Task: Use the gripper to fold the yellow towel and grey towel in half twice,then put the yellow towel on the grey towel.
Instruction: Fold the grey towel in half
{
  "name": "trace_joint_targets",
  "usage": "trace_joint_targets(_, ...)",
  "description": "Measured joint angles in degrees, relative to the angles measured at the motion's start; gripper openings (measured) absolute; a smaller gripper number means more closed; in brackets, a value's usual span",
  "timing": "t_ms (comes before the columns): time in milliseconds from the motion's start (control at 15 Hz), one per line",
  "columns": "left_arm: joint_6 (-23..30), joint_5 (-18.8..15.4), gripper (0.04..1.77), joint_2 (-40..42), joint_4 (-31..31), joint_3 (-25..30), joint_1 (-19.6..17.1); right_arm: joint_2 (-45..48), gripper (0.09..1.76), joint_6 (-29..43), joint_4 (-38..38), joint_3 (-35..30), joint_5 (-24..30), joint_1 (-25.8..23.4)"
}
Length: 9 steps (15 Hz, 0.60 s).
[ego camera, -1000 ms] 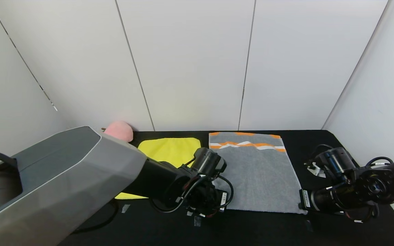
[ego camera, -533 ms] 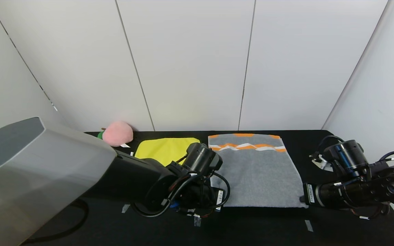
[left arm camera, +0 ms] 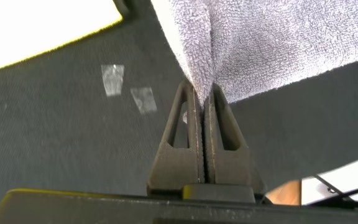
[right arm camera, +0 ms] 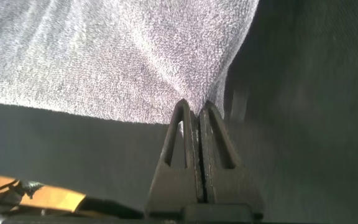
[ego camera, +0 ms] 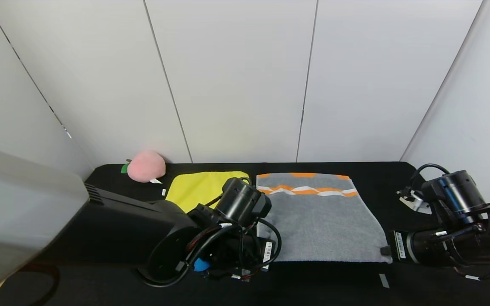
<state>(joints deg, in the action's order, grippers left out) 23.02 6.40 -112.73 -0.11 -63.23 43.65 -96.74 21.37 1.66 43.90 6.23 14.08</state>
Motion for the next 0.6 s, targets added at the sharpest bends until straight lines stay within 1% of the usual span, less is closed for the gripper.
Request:
trace_joint_targets(200, 0.90, 0.57, 0.12, 2.97, 0.11, 2.10, 1.40, 4.50, 0.14, 0.16, 2.33, -1.60, 0.00, 0.79)
trace_joint_targets(600, 1.85, 3.80, 0.12, 8.46, 0.38, 6.49, 4.94, 13.18, 0.14, 1.97, 6.52, -3.85, 0.01, 1.88)
